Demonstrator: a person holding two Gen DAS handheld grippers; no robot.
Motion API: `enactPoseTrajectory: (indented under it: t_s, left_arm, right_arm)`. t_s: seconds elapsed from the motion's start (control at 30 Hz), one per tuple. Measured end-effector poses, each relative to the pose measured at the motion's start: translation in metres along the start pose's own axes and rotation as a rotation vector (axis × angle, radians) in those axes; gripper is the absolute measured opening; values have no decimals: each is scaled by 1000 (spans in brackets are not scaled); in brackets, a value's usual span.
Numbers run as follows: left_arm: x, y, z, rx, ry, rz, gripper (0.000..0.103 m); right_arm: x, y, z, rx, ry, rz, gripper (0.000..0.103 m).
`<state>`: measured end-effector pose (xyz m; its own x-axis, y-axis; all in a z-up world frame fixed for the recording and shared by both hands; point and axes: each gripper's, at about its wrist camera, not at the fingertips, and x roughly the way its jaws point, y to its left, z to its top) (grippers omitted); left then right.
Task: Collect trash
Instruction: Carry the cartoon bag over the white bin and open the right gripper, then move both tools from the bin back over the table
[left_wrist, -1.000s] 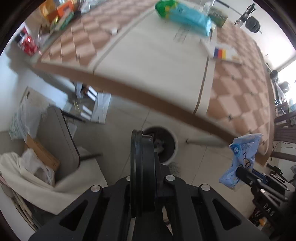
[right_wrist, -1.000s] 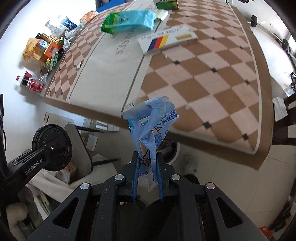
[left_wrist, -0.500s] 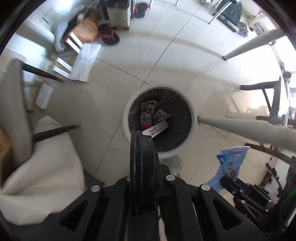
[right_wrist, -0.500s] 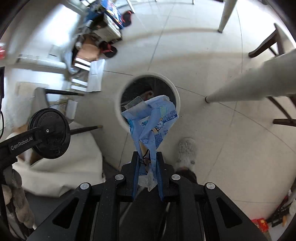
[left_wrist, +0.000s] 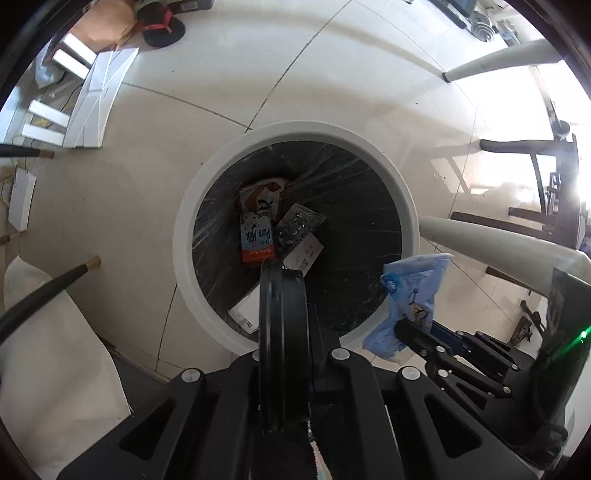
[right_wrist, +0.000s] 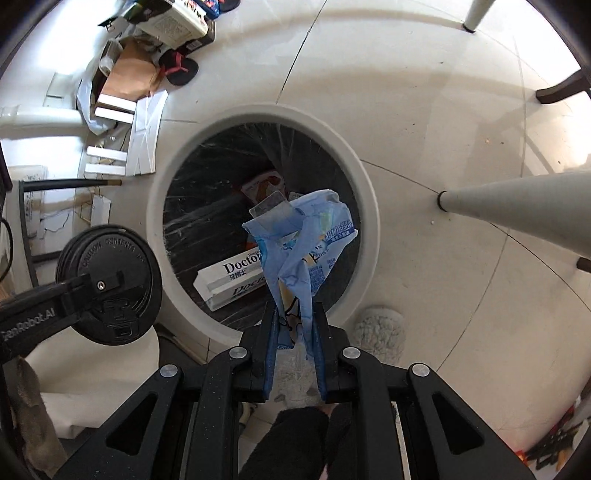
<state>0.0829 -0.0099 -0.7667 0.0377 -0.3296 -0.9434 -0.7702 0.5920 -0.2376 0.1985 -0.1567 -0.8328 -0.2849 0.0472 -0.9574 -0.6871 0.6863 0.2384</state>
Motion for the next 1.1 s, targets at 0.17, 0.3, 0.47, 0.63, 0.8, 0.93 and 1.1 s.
enactPoseTrajectory:
  t_s: [0.17,0.3,0.47,0.63,0.8,0.93,1.1]
  left_arm:
    - [-11,-2,-3,1,-18,22,6]
    - [-17,6,-4,-43,-36,49,24]
    - [-25,14,-9,-68,-69,88,97]
    - [-30,23,-16,-82,-78,113,97]
    - [-39,29,-28,-94,-98,142,97]
    - [-53,31,-42,-95,-113,181,97]
    - [-82,30,-65,-88,-142,233,97]
  right_arm:
    - [8,4,4,3,11,24,37]
    - [6,10,6,-10,12,24,56]
    - [-2,11,4,-16,1,17,72]
    - [-4,10,-1,-20,0,9,78]
    - [-12,12,-6,-17,-14,-18,102]
    - [-24,16,-12,-20,-38,-55,102]
    - [-53,24,-21,-22,-74,-86,102]
